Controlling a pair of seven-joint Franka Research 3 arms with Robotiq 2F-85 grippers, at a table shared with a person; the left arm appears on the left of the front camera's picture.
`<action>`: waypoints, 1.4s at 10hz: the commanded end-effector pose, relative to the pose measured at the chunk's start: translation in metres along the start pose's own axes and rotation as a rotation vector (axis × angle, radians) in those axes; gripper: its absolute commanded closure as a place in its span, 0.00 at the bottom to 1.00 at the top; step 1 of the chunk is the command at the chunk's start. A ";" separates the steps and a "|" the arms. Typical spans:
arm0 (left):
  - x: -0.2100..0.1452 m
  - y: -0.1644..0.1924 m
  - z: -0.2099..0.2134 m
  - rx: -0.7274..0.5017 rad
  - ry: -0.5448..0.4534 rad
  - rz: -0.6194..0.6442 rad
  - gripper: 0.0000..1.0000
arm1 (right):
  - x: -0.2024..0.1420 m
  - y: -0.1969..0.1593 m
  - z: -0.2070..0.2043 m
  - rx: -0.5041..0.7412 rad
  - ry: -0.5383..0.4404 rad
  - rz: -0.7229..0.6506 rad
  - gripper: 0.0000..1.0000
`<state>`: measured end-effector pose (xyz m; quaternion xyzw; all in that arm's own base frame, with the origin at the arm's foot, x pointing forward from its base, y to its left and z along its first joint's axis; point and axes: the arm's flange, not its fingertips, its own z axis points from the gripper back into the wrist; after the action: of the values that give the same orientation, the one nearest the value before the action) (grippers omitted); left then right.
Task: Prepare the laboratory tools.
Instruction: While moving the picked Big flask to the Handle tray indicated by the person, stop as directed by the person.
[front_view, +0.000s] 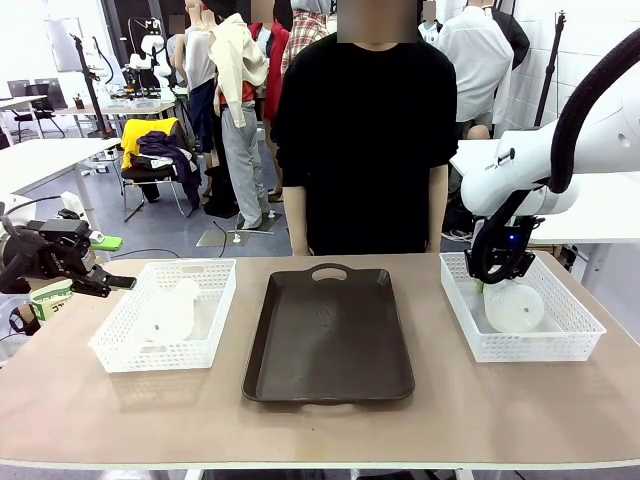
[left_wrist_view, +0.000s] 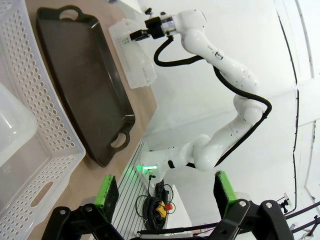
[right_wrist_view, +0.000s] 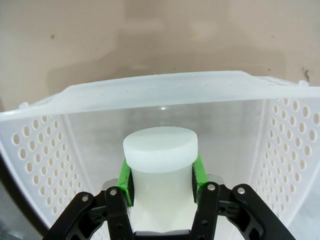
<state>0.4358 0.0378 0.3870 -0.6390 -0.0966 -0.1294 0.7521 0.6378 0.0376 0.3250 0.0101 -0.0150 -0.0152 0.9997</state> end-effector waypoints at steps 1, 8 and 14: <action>0.000 -0.002 0.001 0.001 -0.002 -0.005 0.00 | -0.019 0.001 0.035 -0.029 -0.032 -0.029 1.00; 0.000 -0.002 0.001 0.001 -0.002 -0.005 0.00 | -0.076 -0.002 0.110 -0.046 -0.152 -0.018 1.00; 0.000 -0.002 0.001 0.001 -0.002 -0.005 0.00 | -0.067 -0.004 0.114 -0.007 -0.110 -0.006 1.00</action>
<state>0.4359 0.0380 0.3869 -0.6390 -0.0967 -0.1292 0.7521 0.5639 0.0335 0.4345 0.0061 -0.0718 -0.0183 0.9972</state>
